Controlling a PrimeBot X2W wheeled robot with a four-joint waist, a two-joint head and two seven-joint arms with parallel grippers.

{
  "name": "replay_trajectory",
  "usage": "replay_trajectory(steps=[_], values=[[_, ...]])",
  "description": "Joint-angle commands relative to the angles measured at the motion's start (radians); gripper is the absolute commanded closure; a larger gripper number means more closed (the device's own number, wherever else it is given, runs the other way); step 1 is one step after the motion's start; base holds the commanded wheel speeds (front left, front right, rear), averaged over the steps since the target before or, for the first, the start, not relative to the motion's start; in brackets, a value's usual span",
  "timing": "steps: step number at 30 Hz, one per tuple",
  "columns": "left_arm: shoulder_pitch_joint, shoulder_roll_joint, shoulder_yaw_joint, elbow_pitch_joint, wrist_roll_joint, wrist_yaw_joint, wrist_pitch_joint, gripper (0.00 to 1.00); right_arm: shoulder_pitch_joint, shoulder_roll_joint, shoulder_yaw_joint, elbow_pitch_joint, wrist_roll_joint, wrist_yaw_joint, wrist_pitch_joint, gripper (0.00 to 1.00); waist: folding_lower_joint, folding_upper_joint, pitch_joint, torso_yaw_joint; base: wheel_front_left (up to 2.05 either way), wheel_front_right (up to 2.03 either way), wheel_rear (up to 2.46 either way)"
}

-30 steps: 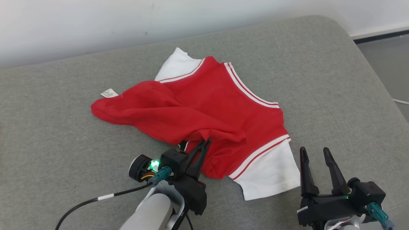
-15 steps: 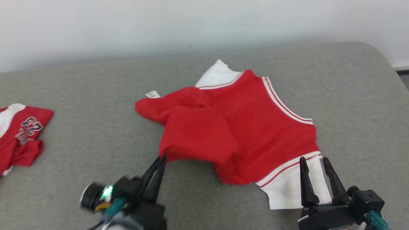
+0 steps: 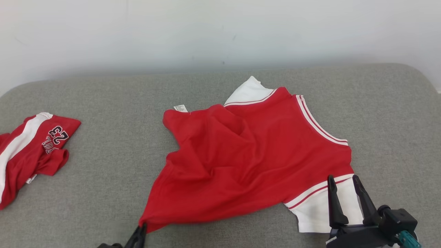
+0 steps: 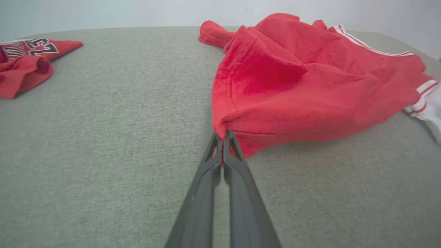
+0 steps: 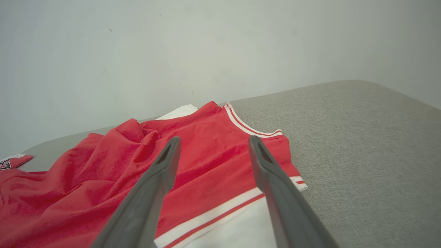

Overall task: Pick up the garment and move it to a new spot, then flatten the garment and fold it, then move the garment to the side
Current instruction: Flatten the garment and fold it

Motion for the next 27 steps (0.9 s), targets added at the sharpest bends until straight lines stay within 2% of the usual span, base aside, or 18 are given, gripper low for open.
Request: replay_trajectory(steps=[1,9,12,13,14,27], values=[[0.013,-0.001,0.017,0.012,-0.009,0.007,-0.013,1.00,0.016,-0.005,-0.004,0.002,0.001,-0.002,0.000,0.00,0.0001,0.0000,-0.007,0.000,0.00,0.00,0.00],[0.034,0.015,0.067,0.091,-0.016,0.000,-0.036,1.00,0.022,-0.001,-0.001,0.006,-0.005,-0.002,0.000,0.00,0.0001,0.0000,-0.013,-0.002,0.00,0.00,0.00],[0.035,0.002,0.087,0.119,-0.025,-0.015,-0.039,1.00,0.019,0.000,0.001,0.010,-0.005,-0.002,0.000,0.00,0.0001,0.0000,-0.012,-0.004,0.00,0.00,0.00],[0.033,0.000,0.095,0.124,-0.021,-0.014,-0.040,0.76,0.019,0.000,0.000,0.011,-0.004,-0.002,0.000,0.00,0.0001,0.0000,-0.012,-0.005,0.00,0.00,0.00],[0.030,-0.007,0.107,0.118,-0.016,-0.016,-0.041,0.00,0.020,-0.001,-0.002,0.012,-0.004,-0.002,0.000,0.00,0.0001,0.0000,-0.012,-0.005,0.00,0.00,0.00],[0.094,-0.095,0.333,-0.050,0.096,-0.022,-0.040,0.00,0.031,0.000,-0.022,0.011,-0.009,-0.002,0.000,0.00,0.0001,0.0000,-0.030,0.002,0.00,0.00,0.00]])
